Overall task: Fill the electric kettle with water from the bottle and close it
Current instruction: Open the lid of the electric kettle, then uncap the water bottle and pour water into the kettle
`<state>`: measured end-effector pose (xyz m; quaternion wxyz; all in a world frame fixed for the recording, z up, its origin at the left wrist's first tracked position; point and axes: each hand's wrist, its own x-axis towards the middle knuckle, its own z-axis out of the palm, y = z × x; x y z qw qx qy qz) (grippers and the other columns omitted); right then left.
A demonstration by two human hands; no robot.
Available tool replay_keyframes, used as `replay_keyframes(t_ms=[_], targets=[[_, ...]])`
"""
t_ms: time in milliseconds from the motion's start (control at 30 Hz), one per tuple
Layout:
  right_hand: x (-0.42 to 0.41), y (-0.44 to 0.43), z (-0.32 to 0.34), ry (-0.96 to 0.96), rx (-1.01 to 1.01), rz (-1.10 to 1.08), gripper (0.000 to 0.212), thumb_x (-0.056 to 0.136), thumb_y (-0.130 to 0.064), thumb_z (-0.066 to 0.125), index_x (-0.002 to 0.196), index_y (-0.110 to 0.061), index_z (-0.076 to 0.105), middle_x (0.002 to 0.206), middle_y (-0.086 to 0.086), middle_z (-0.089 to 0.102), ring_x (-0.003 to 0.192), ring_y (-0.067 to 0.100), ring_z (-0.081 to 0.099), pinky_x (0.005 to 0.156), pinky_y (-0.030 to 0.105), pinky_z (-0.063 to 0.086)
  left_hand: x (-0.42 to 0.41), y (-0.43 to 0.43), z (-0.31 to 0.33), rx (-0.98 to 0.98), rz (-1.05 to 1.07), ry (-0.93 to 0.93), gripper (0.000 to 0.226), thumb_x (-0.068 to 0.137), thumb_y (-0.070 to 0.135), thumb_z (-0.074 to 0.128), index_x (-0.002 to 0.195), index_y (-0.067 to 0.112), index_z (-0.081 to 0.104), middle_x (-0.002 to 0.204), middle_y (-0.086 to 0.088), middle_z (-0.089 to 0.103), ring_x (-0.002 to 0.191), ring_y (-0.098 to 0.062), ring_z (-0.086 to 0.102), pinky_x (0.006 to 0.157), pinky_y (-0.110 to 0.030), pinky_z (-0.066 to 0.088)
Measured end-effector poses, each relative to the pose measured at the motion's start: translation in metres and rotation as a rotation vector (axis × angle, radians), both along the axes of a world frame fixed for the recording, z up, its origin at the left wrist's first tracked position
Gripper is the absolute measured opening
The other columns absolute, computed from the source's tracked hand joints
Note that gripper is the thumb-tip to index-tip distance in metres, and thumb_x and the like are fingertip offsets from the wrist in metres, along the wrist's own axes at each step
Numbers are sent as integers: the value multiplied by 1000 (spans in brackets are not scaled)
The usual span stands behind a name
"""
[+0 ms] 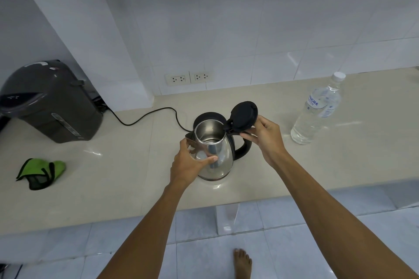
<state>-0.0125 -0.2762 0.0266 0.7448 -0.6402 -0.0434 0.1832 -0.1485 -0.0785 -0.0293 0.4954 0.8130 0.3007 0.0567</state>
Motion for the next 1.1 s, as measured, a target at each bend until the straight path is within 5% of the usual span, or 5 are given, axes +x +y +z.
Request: replay_keyframes(t_ms=[533,667,867,1100], targets=[[-3,-3,-11,90,60,-48,24,105,-23,59,119,-10,75,113,7,79,95,22,79,75,31,62,0,0,4,-10,-9,25,106,42,76,89,130,43,38,126,16,56,127,-18,61,105,-48,55],[-3,-4,-10,87,37,-45,26,105,-25,59,119,-10,75,114,7,79,96,24,79,76,33,62,-1,-5,8,-10,7,-12,109,58,55,99,146,34,38,141,12,53,141,-21,51,107,-43,51],[-7,-21,2,48,-117,-35,28,106,-27,53,124,-16,73,120,4,75,99,26,78,76,38,65,-6,-13,29,55,6,-80,136,65,50,98,167,25,12,171,0,29,158,-21,28,123,-41,33],[-15,-67,38,-266,-504,-44,35,105,-31,51,135,-20,65,122,-2,73,101,16,72,87,38,61,1,-48,74,309,-106,-162,118,76,67,83,166,20,23,176,4,17,161,-16,19,130,-43,16]])
